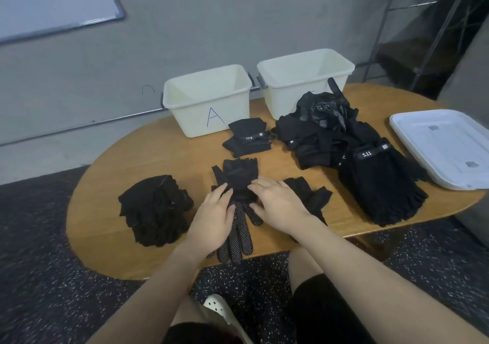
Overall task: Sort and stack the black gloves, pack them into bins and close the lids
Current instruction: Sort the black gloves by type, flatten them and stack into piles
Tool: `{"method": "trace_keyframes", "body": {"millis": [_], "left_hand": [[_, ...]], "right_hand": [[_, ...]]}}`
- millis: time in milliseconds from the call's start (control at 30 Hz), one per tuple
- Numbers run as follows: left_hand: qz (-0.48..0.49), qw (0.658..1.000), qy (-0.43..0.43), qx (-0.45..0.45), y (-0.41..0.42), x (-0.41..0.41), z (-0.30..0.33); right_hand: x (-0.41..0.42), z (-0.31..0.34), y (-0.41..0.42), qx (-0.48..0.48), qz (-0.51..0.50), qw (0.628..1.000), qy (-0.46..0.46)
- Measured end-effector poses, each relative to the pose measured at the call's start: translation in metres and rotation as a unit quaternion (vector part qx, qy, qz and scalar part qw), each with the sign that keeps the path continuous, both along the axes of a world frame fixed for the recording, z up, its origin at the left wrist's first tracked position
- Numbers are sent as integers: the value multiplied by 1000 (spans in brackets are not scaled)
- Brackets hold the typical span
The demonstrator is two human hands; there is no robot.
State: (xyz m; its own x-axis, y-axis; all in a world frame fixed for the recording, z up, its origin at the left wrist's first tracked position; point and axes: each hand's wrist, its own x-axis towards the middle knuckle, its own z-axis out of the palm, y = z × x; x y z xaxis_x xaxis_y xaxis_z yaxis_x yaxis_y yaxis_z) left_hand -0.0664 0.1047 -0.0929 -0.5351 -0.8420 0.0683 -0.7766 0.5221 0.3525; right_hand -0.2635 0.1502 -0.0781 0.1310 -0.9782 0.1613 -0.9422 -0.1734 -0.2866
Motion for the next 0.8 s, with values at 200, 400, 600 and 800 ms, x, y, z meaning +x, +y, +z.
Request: {"method": "trace_keyframes", "body": {"millis": [200,400,600,800], "left_hand": [[16,1000,9,-21,14,0,-20],[14,999,18,-27,11,4,-27],[33,999,22,-2,14,4,-26],[21,1000,1,-17,13,2,-22]], "right_hand": [[21,-17,-30,5,-2,1000,24],[23,-26,-27,-21,-37,998,-47],[24,-17,-26,-52,-127,980,-143],[17,3,-18,-101,-161,943,-272]]}}
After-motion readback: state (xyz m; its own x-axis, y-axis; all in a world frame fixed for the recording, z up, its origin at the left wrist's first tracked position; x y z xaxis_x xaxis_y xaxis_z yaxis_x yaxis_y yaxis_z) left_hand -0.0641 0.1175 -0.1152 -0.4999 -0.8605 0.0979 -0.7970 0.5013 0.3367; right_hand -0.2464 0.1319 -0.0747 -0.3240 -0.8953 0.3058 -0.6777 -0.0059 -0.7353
